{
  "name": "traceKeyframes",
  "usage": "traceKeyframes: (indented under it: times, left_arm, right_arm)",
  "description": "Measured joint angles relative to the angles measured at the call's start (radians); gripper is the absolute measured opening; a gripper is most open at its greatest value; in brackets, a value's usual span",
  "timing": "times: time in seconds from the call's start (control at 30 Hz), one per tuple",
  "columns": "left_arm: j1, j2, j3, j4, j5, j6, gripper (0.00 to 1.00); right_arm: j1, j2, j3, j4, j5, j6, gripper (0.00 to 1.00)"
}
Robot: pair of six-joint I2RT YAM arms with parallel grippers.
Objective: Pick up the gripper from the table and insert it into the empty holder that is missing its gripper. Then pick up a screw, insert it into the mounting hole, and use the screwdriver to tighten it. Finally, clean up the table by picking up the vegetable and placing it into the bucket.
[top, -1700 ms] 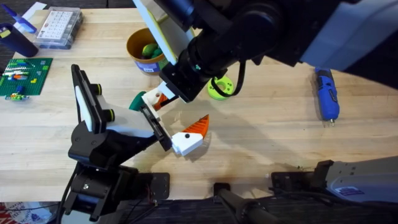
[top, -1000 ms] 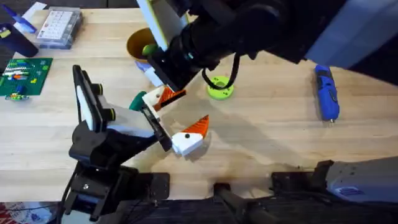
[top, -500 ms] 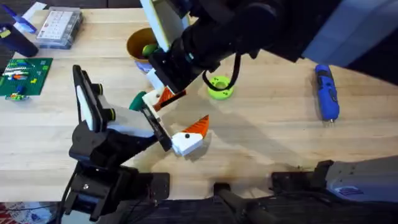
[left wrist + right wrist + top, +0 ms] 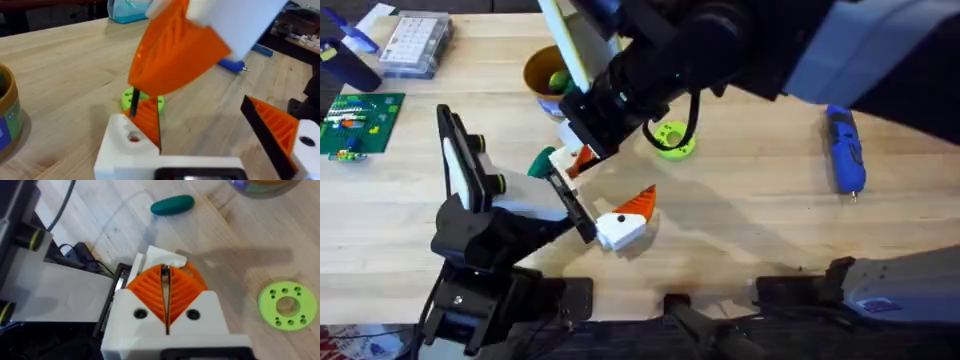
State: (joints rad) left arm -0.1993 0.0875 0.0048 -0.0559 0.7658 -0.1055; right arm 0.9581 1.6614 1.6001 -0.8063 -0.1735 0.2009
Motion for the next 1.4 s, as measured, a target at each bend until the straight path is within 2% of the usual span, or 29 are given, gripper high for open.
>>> traceKeyframes:
  times: [1.4]
  left_arm:
    - [0.0, 0.0, 0.0, 0.0, 0.0, 0.0, 0.988]
  right_arm:
    - [0.018, 0.049, 0.0, -0.034, -0.001, 0.009, 0.009]
